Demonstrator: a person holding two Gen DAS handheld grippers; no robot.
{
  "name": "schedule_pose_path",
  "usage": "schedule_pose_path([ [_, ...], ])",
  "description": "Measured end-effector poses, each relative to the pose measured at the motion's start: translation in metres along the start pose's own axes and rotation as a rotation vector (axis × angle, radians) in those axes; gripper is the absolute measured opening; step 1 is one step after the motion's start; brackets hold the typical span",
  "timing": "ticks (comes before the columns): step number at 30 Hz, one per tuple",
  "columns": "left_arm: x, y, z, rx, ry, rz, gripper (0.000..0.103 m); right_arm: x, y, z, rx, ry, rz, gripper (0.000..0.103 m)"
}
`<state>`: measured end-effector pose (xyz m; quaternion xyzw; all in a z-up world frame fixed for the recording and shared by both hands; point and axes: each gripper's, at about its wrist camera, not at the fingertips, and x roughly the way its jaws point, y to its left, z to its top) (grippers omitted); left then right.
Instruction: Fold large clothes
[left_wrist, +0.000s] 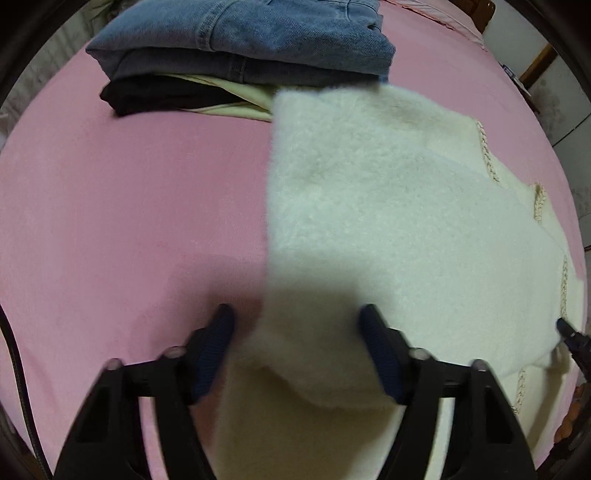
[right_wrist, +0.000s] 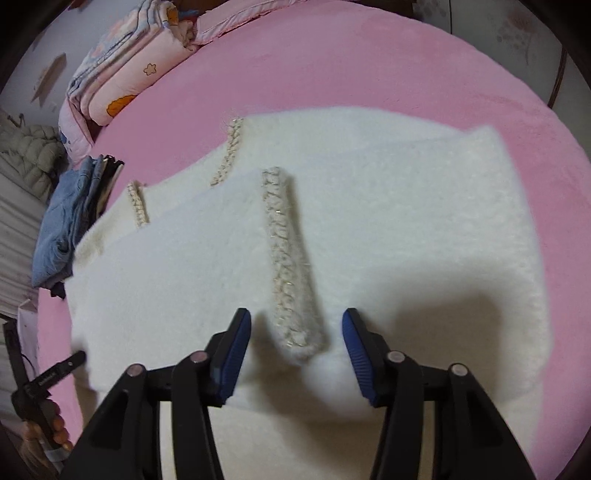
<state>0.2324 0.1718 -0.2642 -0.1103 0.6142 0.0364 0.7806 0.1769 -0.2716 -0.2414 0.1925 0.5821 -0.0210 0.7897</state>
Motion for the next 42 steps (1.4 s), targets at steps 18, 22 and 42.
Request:
schedule_pose_path([
  [18, -0.048, -0.06, -0.009, 0.213, -0.088, 0.184, 0.069, -0.032, 0.031, -0.022, -0.112, -0.021, -0.224, 0.032],
  [22, -0.089, -0.077, -0.019, 0.216, -0.121, 0.17, 0.072, -0.072, 0.036, -0.029, -0.131, -0.037, -0.207, 0.034],
  [42, -0.255, -0.138, -0.123, 0.196, -0.263, 0.007, 0.083, -0.254, 0.053, -0.081, -0.273, -0.191, -0.138, 0.042],
])
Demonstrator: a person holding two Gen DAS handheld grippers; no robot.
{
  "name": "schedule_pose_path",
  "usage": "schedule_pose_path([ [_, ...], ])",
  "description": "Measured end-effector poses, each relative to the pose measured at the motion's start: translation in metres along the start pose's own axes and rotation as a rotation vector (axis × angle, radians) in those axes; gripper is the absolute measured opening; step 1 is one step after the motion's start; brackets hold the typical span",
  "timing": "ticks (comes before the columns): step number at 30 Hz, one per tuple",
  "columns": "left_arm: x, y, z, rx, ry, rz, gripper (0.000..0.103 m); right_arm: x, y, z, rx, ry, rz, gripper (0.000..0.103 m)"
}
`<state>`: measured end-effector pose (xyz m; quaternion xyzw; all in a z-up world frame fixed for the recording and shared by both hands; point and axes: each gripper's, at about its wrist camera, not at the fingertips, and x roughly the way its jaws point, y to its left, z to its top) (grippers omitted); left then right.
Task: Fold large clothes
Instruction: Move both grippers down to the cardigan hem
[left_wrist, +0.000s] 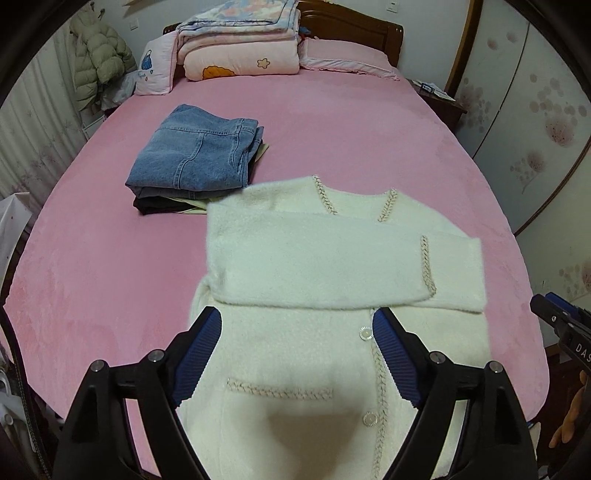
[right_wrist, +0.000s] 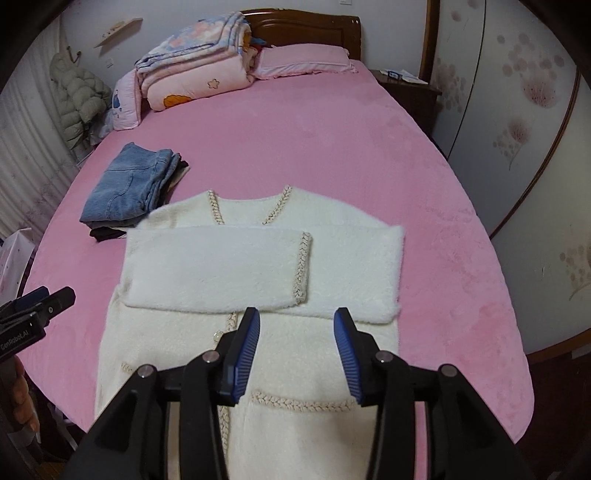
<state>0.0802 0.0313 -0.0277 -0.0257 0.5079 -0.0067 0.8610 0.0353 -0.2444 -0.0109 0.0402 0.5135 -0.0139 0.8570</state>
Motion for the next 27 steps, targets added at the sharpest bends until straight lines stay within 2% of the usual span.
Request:
schedule_pose_path([
  [11, -0.031, -0.002, -0.044, -0.012, 0.012, 0.025, 0.083, -0.019, 0.003, -0.034, -0.024, 0.022, 0.037, 0.042],
  [20, -0.038, 0.007, -0.074, 0.005, 0.014, 0.002, 0.083, -0.028, 0.005, -0.065, 0.003, 0.035, 0.004, 0.042],
  [27, -0.038, 0.024, -0.106, 0.021, 0.035, -0.03, 0.083, -0.038, 0.01, -0.102, 0.026, 0.038, -0.042, 0.042],
])
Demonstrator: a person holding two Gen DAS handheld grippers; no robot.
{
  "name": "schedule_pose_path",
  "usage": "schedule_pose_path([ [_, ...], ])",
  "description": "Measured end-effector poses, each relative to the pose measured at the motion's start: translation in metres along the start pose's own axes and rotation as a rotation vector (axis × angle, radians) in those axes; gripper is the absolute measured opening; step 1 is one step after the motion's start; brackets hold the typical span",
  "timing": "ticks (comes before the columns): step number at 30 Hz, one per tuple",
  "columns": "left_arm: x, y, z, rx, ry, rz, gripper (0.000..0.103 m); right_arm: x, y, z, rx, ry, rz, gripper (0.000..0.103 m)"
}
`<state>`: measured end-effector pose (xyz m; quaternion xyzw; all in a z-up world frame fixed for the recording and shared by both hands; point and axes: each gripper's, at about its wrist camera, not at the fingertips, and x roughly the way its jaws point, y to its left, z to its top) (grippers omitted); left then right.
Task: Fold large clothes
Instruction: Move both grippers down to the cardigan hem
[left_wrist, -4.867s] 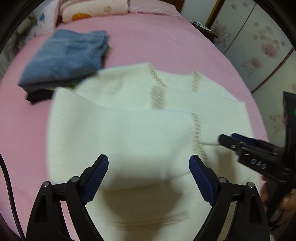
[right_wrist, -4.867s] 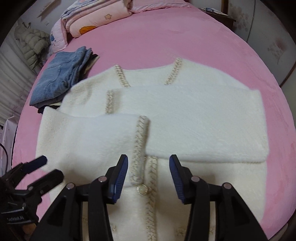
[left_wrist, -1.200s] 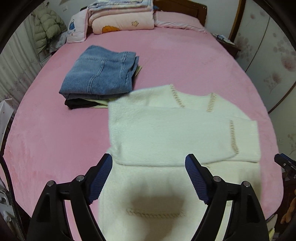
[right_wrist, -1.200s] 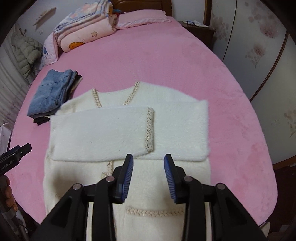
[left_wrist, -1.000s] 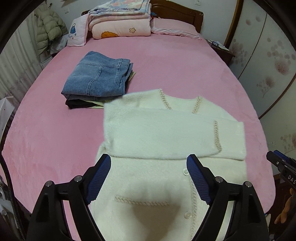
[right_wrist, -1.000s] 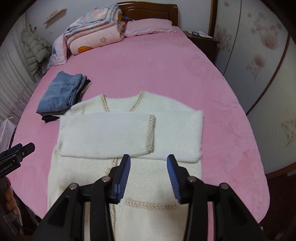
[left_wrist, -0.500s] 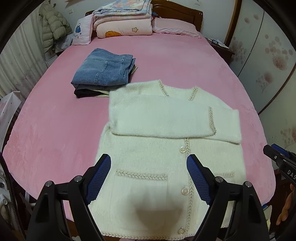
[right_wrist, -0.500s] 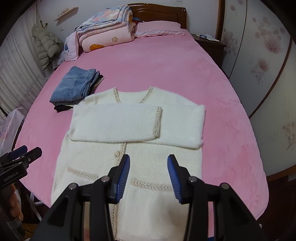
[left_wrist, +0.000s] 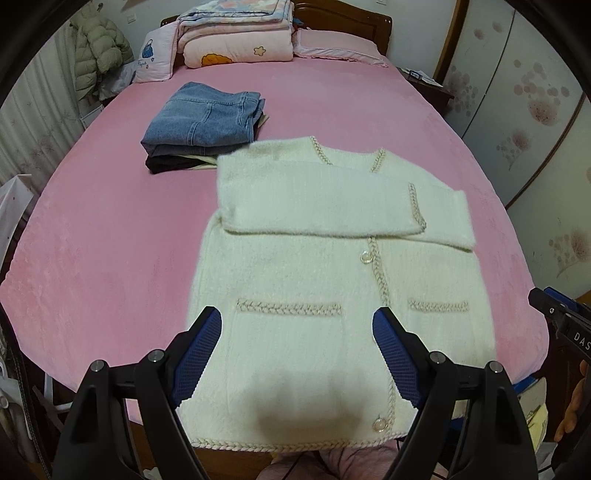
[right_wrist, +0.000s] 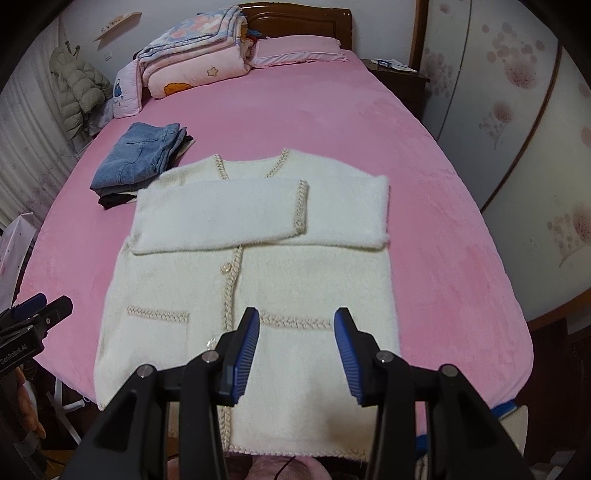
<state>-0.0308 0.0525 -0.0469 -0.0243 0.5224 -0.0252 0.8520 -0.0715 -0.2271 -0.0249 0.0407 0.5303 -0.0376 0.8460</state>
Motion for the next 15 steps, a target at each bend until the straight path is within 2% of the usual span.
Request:
schedule_pose_path([
  [6, 0.01, 0.013, -0.028, 0.0, 0.04, -0.02, 0.083, 0.0, 0.0, -0.031, 0.017, -0.001, -0.04, 0.042],
  [11, 0.022, 0.026, -0.047, -0.015, 0.07, -0.027, 0.083, -0.004, -0.004, -0.055, 0.042, -0.038, -0.014, 0.042],
  [15, 0.034, 0.04, -0.06, -0.015, 0.09, -0.018, 0.083, -0.002, -0.007, -0.07, 0.042, -0.032, -0.033, 0.042],
])
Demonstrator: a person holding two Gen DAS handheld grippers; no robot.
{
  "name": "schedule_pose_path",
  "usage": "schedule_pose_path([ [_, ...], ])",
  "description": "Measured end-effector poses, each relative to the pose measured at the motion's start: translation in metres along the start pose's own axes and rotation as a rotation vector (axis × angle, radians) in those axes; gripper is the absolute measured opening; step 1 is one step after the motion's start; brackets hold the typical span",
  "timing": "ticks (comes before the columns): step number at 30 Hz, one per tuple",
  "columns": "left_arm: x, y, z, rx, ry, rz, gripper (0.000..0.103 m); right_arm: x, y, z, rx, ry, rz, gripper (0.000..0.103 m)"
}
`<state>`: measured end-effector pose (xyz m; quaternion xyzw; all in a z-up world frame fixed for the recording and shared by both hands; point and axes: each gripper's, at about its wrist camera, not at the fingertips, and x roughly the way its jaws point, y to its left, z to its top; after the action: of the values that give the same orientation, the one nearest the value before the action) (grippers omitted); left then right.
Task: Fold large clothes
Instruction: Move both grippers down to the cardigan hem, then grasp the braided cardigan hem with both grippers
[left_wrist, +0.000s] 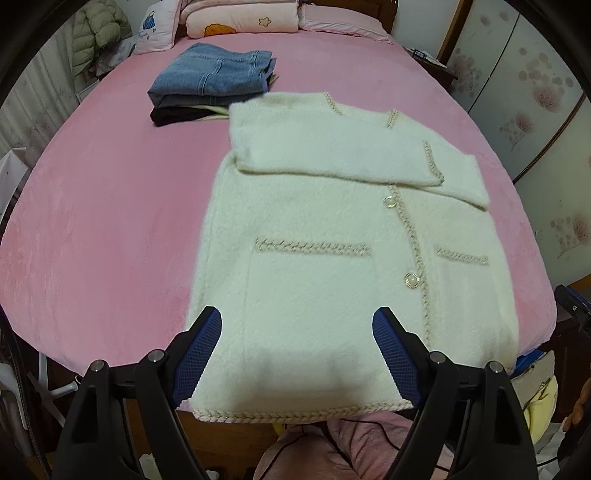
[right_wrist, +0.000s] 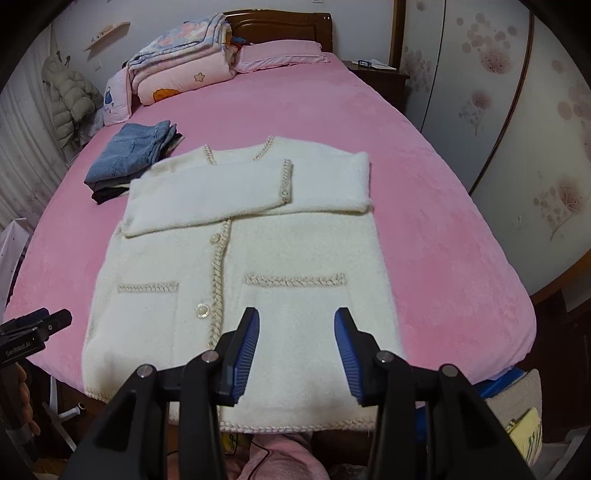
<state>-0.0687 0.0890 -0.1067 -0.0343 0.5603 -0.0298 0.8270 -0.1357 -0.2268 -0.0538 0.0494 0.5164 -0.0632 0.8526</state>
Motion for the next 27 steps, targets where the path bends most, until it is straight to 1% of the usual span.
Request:
schedule_pose_path([
  [2, 0.005, 0.006, -0.004, 0.008, 0.003, 0.006, 0.083, 0.002, -0.004, -0.006, 0.009, 0.002, 0.007, 0.042],
  [6, 0.02, 0.024, -0.015, 0.013, 0.016, 0.007, 0.083, 0.008, -0.018, -0.022, 0.059, -0.001, 0.051, 0.042],
  [10, 0.037, 0.048, -0.025, -0.013, 0.035, 0.017, 0.083, 0.028, -0.042, -0.039, 0.12, 0.052, 0.062, 0.042],
  [12, 0.049, 0.062, -0.033, -0.028, 0.056, 0.029, 0.083, 0.037, -0.053, -0.047, 0.124, 0.064, 0.06, 0.042],
  [16, 0.07, 0.084, -0.046, -0.05, 0.091, 0.052, 0.083, 0.057, -0.076, -0.063, 0.12, 0.084, 0.085, 0.042],
  [19, 0.084, 0.1, -0.055, -0.065, 0.121, 0.065, 0.083, 0.075, -0.092, -0.072, 0.121, 0.126, 0.069, 0.042],
  [22, 0.093, 0.116, -0.065, -0.085, 0.147, 0.035, 0.083, 0.095, -0.108, -0.079, 0.125, 0.176, 0.041, 0.042],
  [26, 0.104, 0.131, -0.077, -0.084, 0.185, -0.013, 0.083, 0.115, -0.124, -0.087, 0.127, 0.227, 0.027, 0.042],
  [27, 0.107, 0.134, -0.08, -0.086, 0.199, -0.037, 0.083, 0.117, -0.127, -0.089, 0.13, 0.236, 0.031, 0.042],
])
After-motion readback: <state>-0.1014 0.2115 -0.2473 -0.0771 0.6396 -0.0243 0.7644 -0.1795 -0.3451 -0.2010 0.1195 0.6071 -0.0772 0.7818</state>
